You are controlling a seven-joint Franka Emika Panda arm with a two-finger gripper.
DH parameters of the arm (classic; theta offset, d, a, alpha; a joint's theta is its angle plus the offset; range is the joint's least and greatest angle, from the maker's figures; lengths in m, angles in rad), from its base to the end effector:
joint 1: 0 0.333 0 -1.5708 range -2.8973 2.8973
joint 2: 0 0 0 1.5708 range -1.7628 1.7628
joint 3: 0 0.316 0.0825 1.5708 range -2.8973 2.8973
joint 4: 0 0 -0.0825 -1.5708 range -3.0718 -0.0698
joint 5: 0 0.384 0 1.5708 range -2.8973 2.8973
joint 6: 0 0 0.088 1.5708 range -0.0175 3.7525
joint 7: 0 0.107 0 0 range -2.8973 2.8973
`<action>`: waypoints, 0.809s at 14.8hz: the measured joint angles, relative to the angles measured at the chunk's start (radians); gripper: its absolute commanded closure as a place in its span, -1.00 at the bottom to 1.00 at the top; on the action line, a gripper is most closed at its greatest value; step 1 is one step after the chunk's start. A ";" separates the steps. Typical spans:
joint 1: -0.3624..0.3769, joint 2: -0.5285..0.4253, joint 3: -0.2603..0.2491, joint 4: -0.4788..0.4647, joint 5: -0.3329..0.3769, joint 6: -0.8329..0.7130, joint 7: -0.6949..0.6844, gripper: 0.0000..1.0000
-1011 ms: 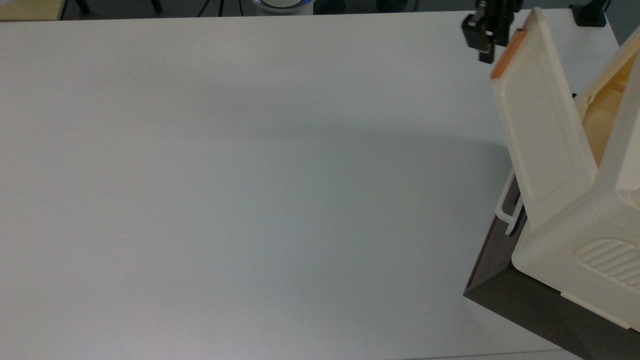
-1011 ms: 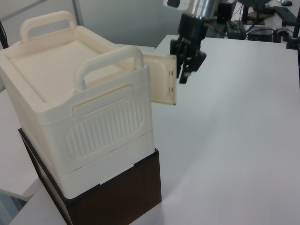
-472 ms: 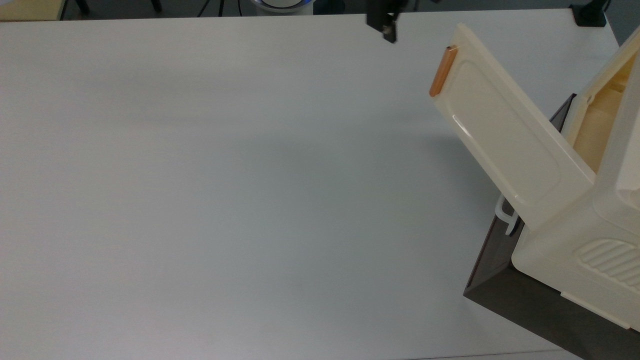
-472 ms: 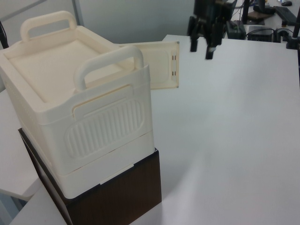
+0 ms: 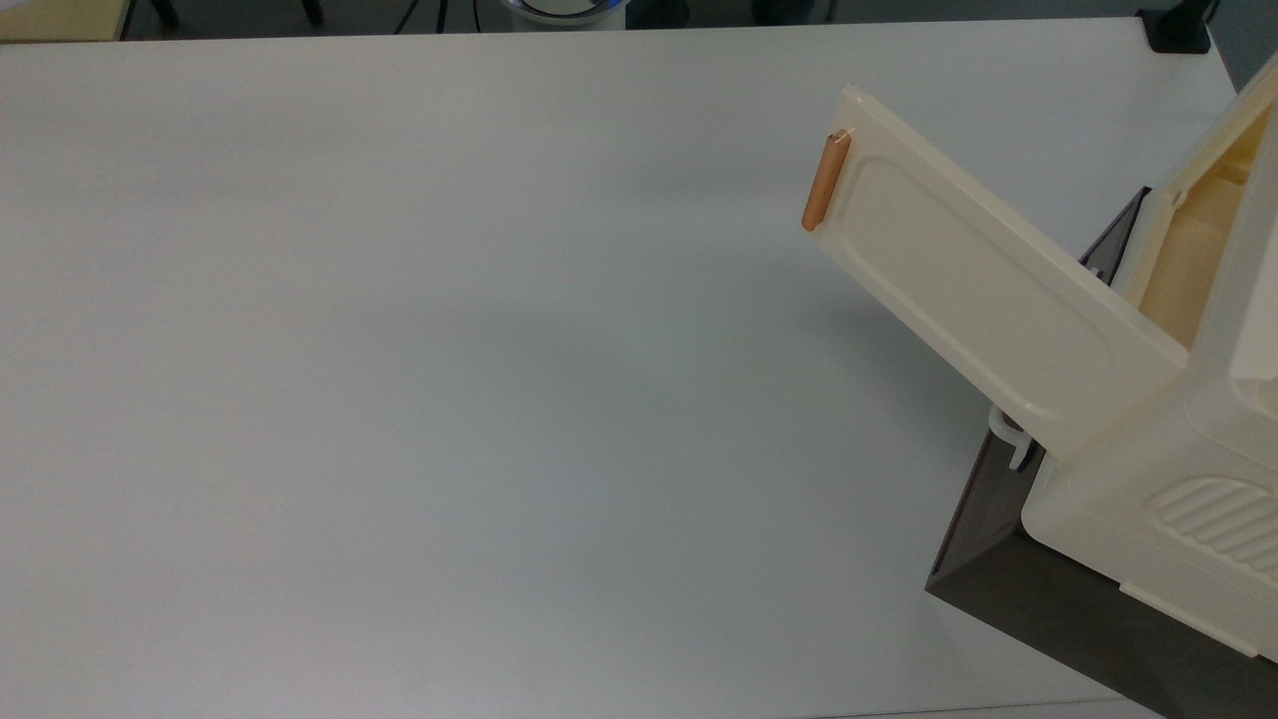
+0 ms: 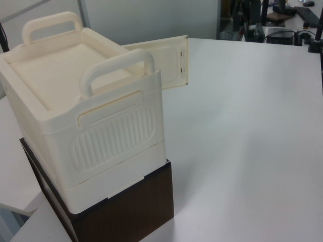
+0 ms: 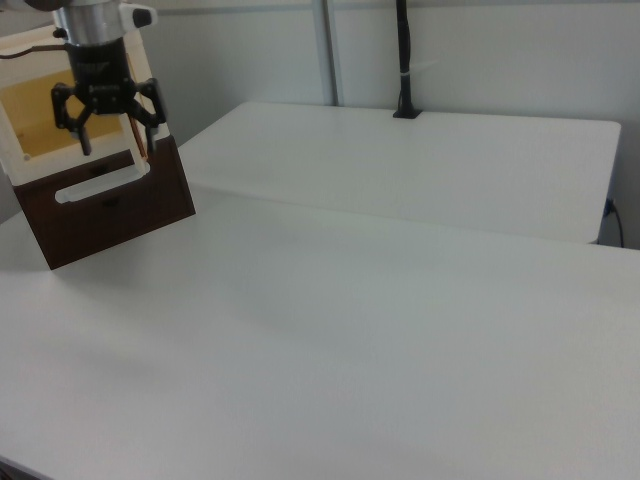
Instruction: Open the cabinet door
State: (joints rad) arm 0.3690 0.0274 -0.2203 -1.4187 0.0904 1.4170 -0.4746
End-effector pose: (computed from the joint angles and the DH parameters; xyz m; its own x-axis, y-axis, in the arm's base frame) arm 0.5385 0.0936 0.6675 0.8048 0.5934 0.0134 0.5921 -0.8011 -0.0871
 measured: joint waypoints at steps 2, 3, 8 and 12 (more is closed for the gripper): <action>-0.049 -0.014 -0.002 -0.001 -0.034 -0.003 0.056 -1.00; -0.073 -0.016 -0.002 -0.001 -0.054 -0.003 0.087 -1.00; -0.159 -0.014 -0.003 -0.010 -0.119 -0.004 0.298 -1.00; -0.210 -0.014 -0.003 -0.010 -0.134 -0.042 0.331 -1.00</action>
State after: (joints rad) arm 0.1589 0.0131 -0.2231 -1.4291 -0.0438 1.3753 -0.1434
